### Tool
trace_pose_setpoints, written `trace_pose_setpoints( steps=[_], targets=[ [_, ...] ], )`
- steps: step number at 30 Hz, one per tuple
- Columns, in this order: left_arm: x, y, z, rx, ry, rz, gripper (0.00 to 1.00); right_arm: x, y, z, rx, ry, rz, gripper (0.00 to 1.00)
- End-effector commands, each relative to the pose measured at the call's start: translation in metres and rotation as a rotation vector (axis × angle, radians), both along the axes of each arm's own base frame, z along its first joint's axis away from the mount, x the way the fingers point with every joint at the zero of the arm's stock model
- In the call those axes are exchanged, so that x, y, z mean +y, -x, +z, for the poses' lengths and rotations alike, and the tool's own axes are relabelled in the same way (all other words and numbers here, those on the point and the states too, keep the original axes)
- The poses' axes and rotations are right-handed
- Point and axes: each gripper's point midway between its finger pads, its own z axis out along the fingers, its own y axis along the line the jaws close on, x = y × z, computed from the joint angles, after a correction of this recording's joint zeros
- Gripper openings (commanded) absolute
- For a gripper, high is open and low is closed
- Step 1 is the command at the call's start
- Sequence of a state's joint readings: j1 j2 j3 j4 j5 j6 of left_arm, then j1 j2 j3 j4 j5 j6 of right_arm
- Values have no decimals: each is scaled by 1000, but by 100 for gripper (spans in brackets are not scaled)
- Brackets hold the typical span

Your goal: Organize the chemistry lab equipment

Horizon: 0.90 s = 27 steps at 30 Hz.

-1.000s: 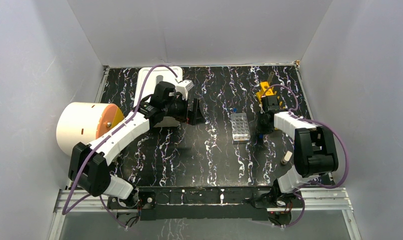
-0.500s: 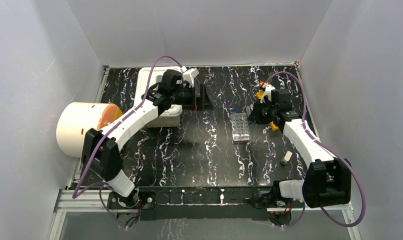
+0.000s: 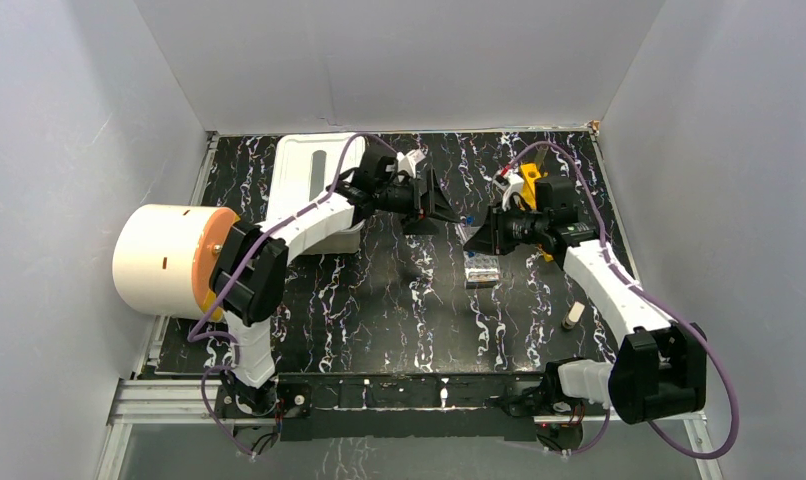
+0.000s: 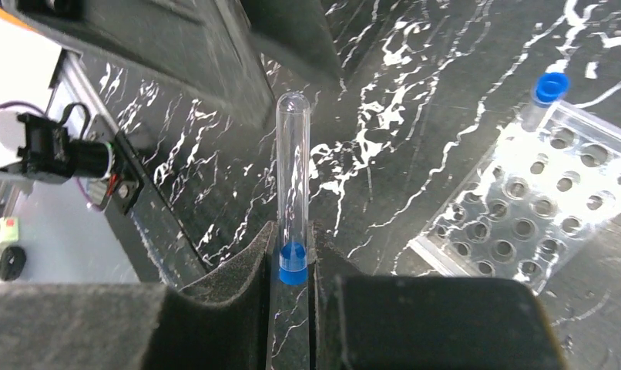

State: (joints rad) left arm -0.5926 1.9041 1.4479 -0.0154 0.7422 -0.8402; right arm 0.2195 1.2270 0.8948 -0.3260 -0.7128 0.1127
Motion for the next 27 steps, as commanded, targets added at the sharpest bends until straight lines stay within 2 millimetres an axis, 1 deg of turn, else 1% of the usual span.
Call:
trace_pose_setpoints(
  steps=[1,3,8,11,14,16,21,23,25,26,27],
  targets=[
    [-16,24,38,5,99,-89,84,18,2,24,-77,-46,124,21],
    [-16,27,33,35,99,-88,78,20,2,23,-75,-40,133,21],
    [-17,33,40,54,119,-109,55,21,-3,17,-64,-17,130,21],
    [-13,39,35,73,103,-119,44,21,-5,17,-64,-13,133,21],
    [-8,43,27,85,65,-123,36,23,-4,17,-61,-16,151,21],
    [-7,44,24,86,52,-123,33,25,-2,16,-55,-18,169,21],
    [-6,46,22,90,44,-135,33,29,6,13,-55,-6,219,20],
    [-5,46,22,89,40,-138,30,30,7,13,-57,-2,229,20],
    [-5,48,23,87,44,-145,24,30,7,11,-55,3,228,20],
    [-5,49,24,88,48,-150,19,30,7,10,-54,6,228,20],
    [-5,49,25,85,53,-151,10,30,7,9,-54,11,225,20]
  ],
)
